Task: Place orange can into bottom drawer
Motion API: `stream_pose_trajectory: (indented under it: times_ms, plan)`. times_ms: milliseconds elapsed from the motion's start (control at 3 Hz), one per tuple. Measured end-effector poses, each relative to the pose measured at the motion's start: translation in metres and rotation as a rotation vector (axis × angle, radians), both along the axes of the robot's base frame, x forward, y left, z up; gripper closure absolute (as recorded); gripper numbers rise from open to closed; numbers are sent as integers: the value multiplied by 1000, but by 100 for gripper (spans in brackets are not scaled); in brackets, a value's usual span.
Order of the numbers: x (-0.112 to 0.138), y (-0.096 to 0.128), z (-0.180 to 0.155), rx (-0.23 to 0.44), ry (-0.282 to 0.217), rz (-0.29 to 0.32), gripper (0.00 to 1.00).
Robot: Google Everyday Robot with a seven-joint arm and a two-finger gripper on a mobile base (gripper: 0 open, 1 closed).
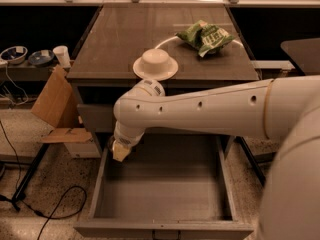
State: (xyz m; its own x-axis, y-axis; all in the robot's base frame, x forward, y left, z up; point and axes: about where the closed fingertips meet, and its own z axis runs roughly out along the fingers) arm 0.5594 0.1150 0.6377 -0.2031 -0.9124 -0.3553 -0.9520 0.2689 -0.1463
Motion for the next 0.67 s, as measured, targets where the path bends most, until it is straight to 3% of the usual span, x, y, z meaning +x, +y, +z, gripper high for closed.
stream_pose_trajectory:
  times_ms: [667]
  plan:
    - [0,13,-64,-106,56,17,100]
